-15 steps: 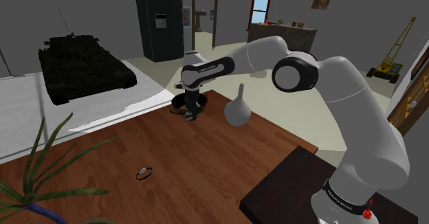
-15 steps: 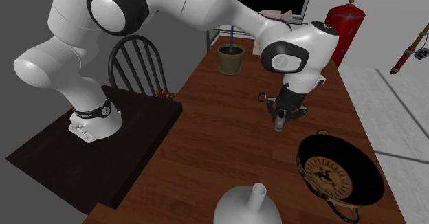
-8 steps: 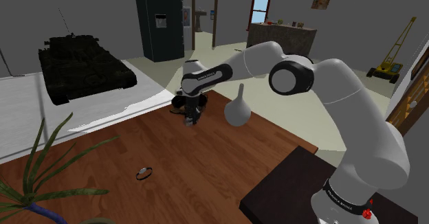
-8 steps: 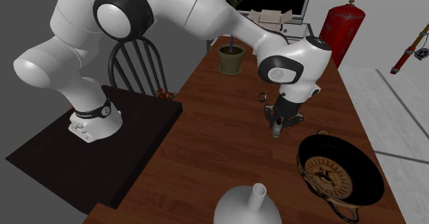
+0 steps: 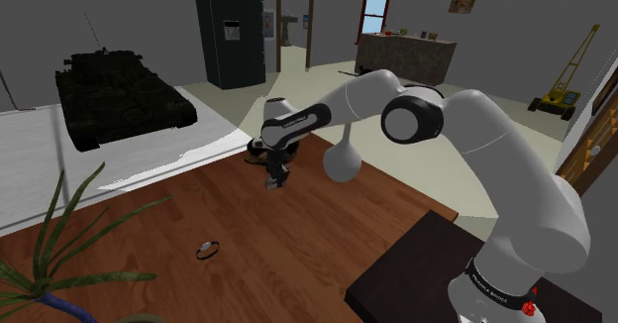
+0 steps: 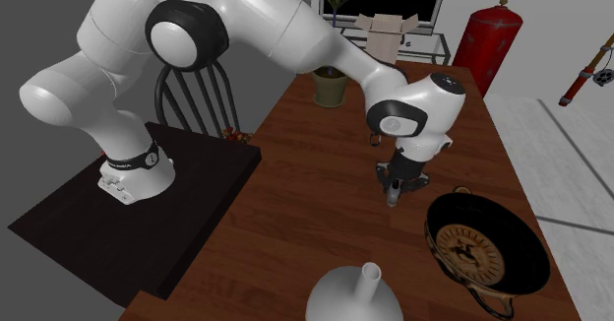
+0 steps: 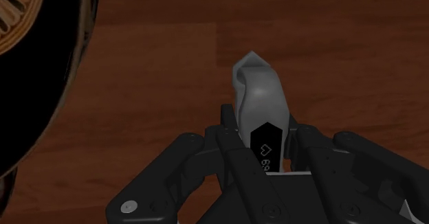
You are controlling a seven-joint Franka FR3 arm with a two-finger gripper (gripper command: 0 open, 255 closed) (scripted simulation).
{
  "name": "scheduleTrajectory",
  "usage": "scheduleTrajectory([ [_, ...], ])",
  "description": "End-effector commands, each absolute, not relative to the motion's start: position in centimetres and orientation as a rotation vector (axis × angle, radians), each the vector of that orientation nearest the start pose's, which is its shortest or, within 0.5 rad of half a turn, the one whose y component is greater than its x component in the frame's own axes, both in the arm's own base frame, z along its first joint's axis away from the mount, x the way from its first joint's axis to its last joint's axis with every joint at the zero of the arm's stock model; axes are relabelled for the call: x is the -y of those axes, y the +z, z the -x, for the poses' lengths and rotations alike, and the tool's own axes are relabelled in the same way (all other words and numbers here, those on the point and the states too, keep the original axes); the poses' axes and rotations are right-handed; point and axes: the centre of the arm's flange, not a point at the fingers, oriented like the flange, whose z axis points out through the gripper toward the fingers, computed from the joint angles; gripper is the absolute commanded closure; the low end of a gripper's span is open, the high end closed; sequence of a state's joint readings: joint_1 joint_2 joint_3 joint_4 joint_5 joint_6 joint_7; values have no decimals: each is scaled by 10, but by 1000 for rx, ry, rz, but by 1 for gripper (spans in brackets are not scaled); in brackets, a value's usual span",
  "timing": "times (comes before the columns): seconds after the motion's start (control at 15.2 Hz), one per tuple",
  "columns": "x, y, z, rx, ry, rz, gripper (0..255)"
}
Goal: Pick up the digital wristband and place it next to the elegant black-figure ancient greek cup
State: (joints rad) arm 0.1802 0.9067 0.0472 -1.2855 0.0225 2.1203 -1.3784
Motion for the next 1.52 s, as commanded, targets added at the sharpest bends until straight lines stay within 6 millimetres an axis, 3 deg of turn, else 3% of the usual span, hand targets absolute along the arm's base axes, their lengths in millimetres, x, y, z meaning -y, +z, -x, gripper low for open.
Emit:
scheduleTrajectory([
  [0.0, -159, 183, -722, -2288, -46, -2275, 255],
  [0.66, -159, 132, -722, -2288, -46, -2275, 255],
  [1.12, -159, 132, -723, -2288, -46, -2275, 255],
  [1.19, -159, 132, -723, -2288, -46, -2275, 0],
  [1.45, -159, 132, -723, -2288, -46, -2275, 0],
])
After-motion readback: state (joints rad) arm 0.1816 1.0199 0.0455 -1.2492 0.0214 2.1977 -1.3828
